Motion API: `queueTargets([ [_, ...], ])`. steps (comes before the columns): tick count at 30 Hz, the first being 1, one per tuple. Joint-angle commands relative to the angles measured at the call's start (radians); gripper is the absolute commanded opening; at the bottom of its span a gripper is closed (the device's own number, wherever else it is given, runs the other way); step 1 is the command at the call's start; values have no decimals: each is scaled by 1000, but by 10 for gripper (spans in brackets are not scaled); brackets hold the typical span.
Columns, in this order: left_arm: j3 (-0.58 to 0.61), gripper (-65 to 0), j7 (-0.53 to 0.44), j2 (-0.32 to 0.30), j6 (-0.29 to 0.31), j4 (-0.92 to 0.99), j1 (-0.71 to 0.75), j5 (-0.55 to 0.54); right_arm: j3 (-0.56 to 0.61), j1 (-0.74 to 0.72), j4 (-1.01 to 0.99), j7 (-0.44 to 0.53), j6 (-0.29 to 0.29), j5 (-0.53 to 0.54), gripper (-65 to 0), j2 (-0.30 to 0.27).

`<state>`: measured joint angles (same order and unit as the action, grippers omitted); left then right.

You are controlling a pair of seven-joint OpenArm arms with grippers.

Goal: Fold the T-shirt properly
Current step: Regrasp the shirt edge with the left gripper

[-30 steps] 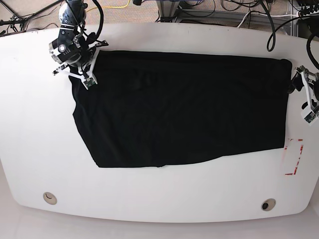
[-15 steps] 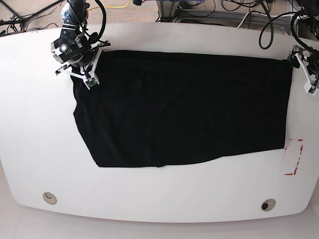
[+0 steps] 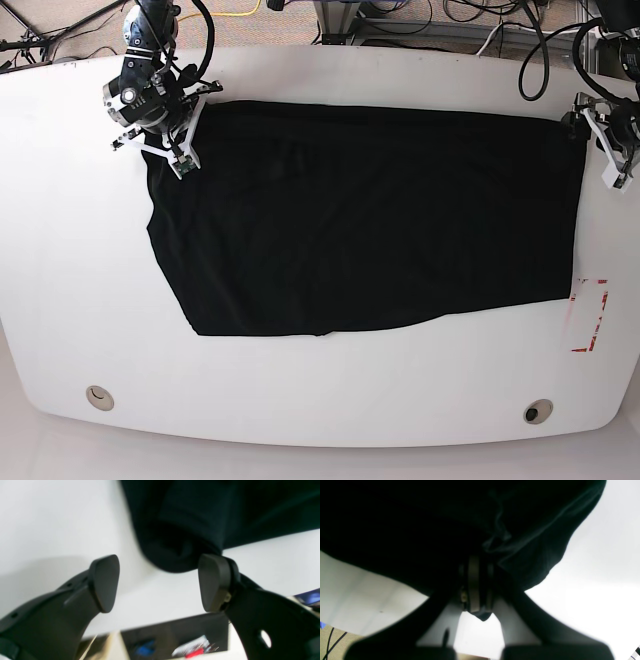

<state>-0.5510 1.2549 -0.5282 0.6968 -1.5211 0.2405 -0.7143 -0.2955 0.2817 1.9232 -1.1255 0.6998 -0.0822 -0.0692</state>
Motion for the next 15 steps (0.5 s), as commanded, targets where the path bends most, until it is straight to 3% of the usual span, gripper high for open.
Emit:
queueTargets([
  [1,-11,-192,-8,-31,1,-17,-7,-60,-3,-3,22,12,-2,3,-647,-7],
  [15,-7,-192,-8,-33,1,-6,-10,-89,-5,-3,22,12,-2,6,-648,-7],
])
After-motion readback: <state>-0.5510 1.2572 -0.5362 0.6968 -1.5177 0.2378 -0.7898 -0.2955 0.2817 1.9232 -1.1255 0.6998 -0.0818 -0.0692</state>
